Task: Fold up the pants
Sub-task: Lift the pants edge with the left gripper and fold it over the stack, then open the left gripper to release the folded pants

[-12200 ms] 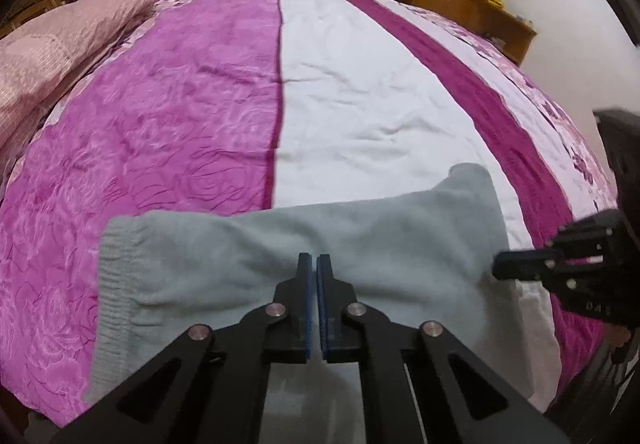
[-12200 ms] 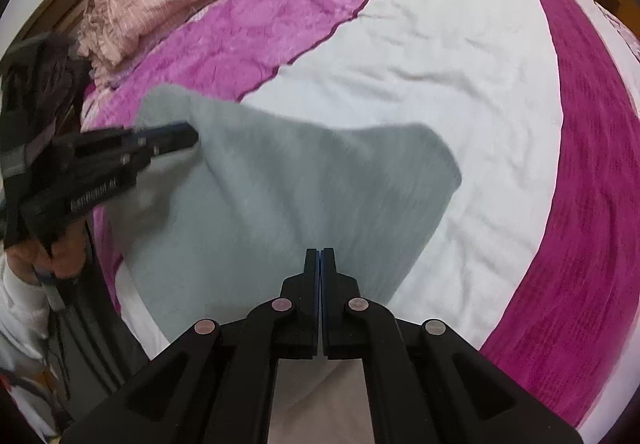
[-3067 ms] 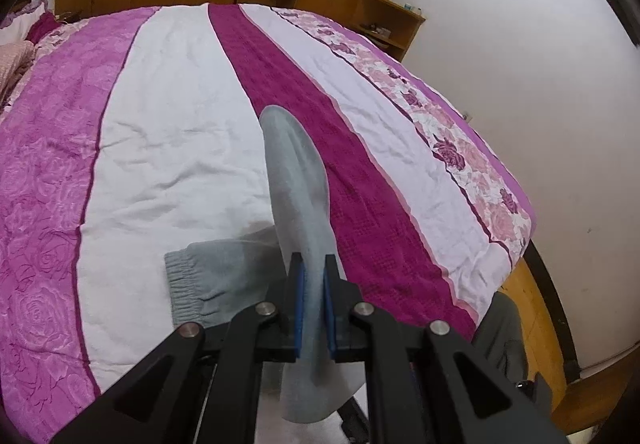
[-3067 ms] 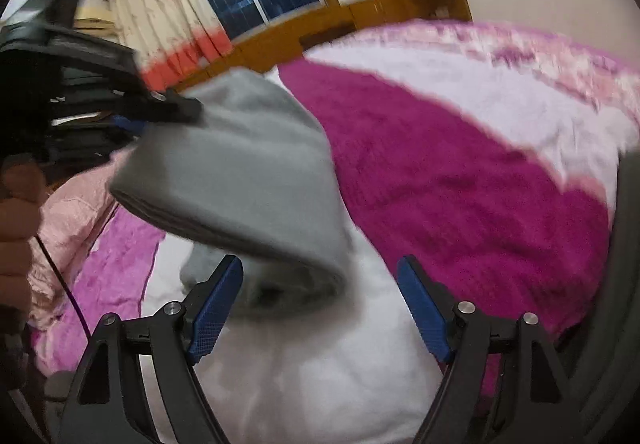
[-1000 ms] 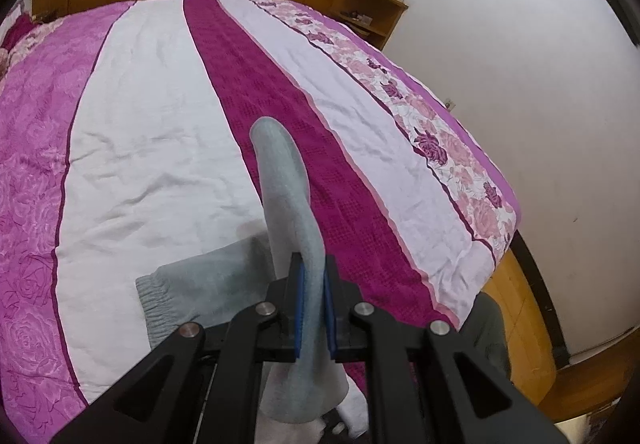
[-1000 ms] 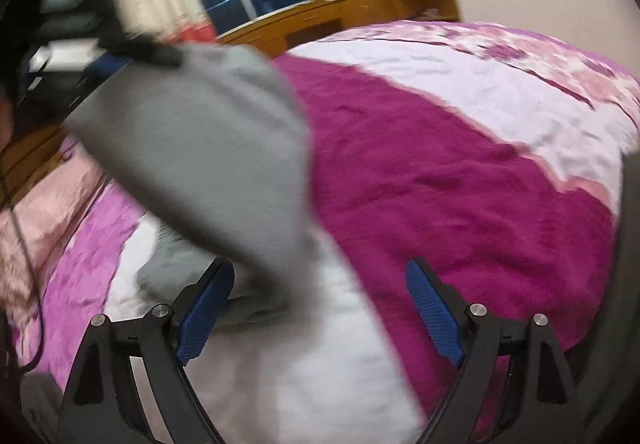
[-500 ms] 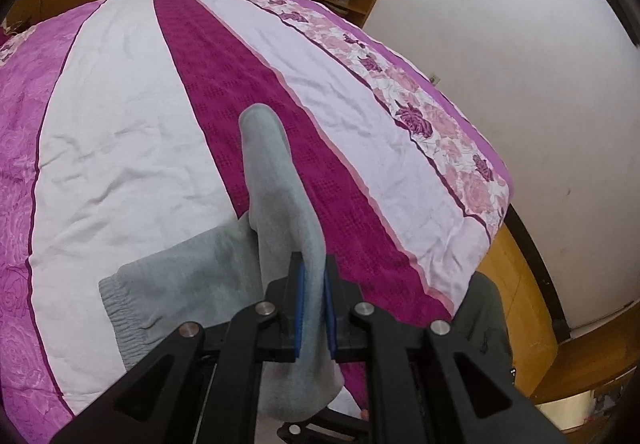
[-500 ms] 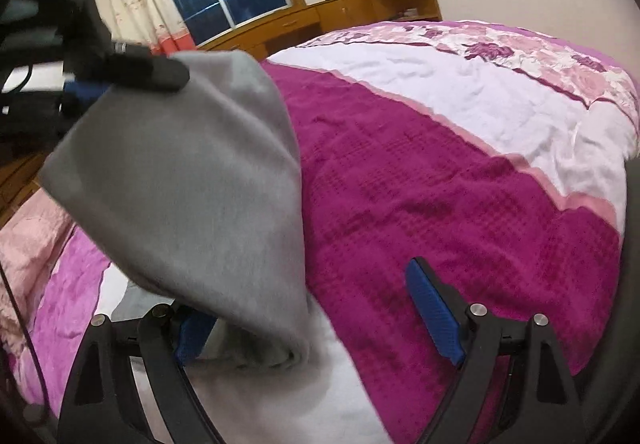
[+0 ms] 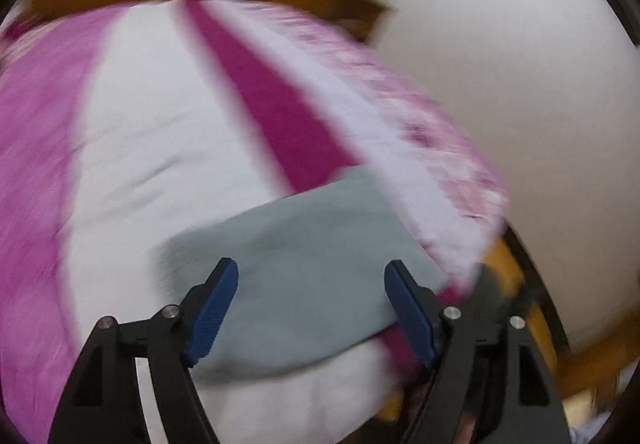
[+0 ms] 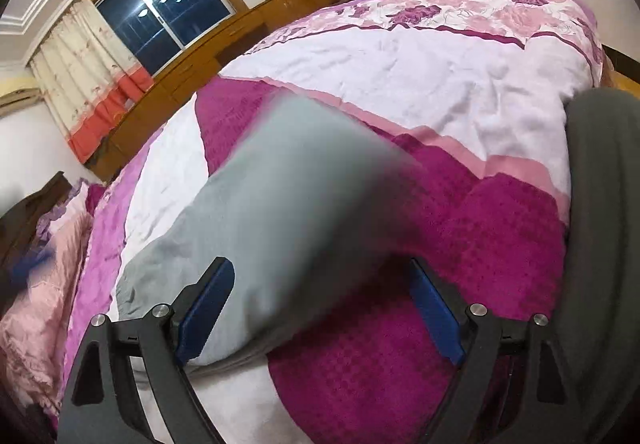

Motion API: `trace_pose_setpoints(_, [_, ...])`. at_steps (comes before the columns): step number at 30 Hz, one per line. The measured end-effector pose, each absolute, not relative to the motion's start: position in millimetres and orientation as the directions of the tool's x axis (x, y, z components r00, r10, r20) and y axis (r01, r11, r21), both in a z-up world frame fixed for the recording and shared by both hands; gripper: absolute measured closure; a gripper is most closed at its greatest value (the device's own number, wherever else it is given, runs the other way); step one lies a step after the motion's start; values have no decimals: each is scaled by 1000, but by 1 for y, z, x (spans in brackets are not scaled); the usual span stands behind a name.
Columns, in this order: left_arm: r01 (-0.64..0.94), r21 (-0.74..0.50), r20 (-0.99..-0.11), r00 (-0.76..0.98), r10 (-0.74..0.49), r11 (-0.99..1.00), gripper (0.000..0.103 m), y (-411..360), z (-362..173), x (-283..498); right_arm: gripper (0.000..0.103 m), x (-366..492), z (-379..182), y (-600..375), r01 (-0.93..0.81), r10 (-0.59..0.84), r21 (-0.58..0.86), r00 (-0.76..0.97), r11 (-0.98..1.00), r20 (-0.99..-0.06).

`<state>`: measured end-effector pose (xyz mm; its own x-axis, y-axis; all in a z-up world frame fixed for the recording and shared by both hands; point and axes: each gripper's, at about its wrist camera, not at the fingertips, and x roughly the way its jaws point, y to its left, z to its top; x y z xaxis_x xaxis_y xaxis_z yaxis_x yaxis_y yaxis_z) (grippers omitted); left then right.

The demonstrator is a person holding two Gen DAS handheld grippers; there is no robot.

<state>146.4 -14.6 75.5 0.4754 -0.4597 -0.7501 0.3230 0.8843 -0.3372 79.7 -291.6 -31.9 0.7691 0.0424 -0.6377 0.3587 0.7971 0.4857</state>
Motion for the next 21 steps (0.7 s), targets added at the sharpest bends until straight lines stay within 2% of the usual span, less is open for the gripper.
trace_pose_setpoints(1, [264, -356, -765, 469, -442, 896, 28, 1, 61, 144, 20, 81, -32, -292, 360, 40, 485, 770, 797, -637])
trace_pose_setpoints(3, [133, -410, -793, 437, -424, 903, 43, 29, 26, 143, 20, 81, -33, -290, 355, 47, 487, 770, 798, -636])
trace_pose_setpoints(5, [40, -440, -812, 408, -417, 897, 76, 45, 4, 142, 20, 81, -35, -287, 348, 52, 481, 765, 805, -642])
trace_pose_setpoints(6, [13, -461, -811, 400, -427, 887, 79, 49, -4, 142, 20, 81, -37, -285, 344, 53, 474, 763, 810, -644])
trace_pose_setpoints(12, [50, -480, -774, 444, -451, 876, 79, 36, 1, 139, 20, 78, -42, -288, 339, 64, 483, 764, 807, -642])
trace_pose_setpoints(14, [60, -473, -777, 441, -449, 879, 73, 29, 1, 142, 20, 76, -43, -290, 338, 67, 489, 766, 804, -640])
trace_pose_setpoints(16, [58, -438, -793, 446, -416, 897, 73, 18, -3, 145, 20, 74, -45, -294, 338, 76, 506, 770, 793, -634])
trace_pose_setpoints(17, [52, -408, -807, 446, -387, 912, 84, 16, -6, 146, 20, 73, -45, -296, 339, 81, 516, 772, 786, -630])
trace_pose_setpoints(19, [38, -382, -814, 459, -356, 923, 95, 17, -6, 144, 20, 70, -45, -302, 337, 91, 546, 786, 767, -612])
trace_pose_setpoints(21, [33, -389, -805, 473, -357, 921, 97, 24, -5, 141, 20, 67, -45, -312, 340, 91, 583, 806, 737, -585])
